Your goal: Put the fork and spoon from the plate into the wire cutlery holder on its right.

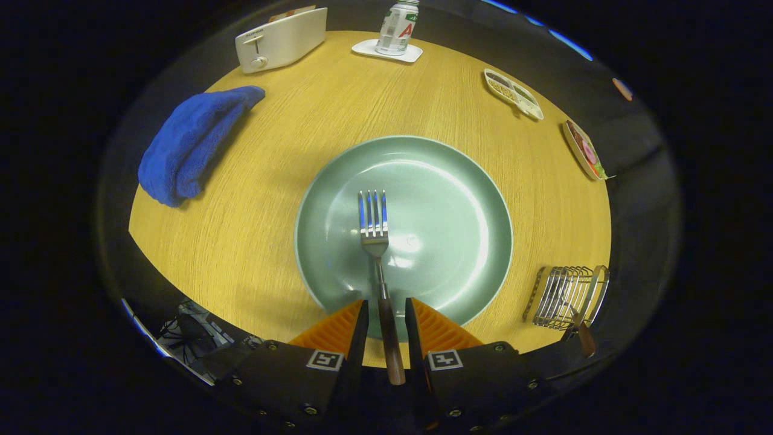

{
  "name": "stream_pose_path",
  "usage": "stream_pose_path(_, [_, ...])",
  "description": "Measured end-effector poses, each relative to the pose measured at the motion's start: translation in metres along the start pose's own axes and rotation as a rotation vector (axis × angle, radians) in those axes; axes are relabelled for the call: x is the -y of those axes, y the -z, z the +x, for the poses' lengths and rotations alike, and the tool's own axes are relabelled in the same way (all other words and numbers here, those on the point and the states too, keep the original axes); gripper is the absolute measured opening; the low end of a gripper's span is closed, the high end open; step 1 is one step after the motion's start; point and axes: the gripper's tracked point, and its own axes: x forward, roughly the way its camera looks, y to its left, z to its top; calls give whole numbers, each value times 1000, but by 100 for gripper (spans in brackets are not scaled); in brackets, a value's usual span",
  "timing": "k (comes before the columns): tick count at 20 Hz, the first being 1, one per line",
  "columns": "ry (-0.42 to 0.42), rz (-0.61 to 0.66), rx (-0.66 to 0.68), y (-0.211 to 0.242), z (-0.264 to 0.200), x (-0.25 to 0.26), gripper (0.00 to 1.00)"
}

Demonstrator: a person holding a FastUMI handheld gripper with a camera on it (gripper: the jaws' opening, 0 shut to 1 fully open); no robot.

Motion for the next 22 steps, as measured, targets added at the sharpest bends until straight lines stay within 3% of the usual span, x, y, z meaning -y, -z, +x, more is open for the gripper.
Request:
stream_pose_path(6, [-18, 7, -21, 1, 14, 0, 34])
stream_pose_path(8, [-1, -3, -30, 4, 14, 1, 13])
stream_pose_path(11, [47, -31, -20, 4, 15, 5, 12])
stream_pose_path(12, [54, -26, -23, 4, 15, 6, 3])
stream_pose_path(22, [108, 76, 58, -20, -12, 25, 3])
